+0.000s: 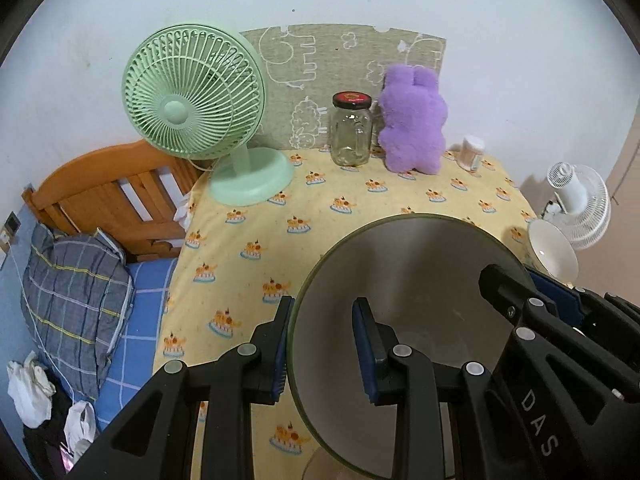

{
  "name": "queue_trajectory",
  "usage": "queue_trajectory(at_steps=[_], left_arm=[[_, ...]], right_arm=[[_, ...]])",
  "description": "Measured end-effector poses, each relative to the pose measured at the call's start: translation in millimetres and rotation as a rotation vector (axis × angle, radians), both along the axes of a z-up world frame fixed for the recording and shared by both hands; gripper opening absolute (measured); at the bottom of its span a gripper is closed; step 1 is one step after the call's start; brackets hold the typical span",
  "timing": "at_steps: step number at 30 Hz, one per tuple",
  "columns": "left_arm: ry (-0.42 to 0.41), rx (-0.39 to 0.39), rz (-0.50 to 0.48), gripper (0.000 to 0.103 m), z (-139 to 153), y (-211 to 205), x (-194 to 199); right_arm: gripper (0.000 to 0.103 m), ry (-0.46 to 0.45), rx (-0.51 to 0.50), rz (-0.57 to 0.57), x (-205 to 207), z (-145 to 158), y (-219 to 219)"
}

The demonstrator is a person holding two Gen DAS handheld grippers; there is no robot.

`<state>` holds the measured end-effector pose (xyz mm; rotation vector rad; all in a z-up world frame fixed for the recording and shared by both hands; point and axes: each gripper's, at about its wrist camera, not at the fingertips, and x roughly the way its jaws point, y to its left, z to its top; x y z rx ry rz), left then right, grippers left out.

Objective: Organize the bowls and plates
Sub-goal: 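Carry the grey plate back toward the plate stack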

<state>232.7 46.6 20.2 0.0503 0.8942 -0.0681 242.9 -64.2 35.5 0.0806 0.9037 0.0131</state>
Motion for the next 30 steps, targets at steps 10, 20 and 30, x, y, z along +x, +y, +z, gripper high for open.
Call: queue_trajectory(at_steps=[10, 20, 30], left_arm=[[0.022, 0.005, -0.035, 0.028, -15.3, 3.7, -46.0], [0.065, -0.008, -0.050, 0.028, -33.3, 5.1, -69.1], [0.146, -0.020, -0.042, 0.028, -62.2, 8.3, -76.1]], right_arm=[[0.022, 0.022, 0.000, -0.018, -53.7, -12.9, 5.0], [0.022, 0.048, 0.010, -0.030, -86.5, -28.9, 4.2], [0.022, 0.119, 0.008, -0.028, -93.9, -54.5, 7.5]])
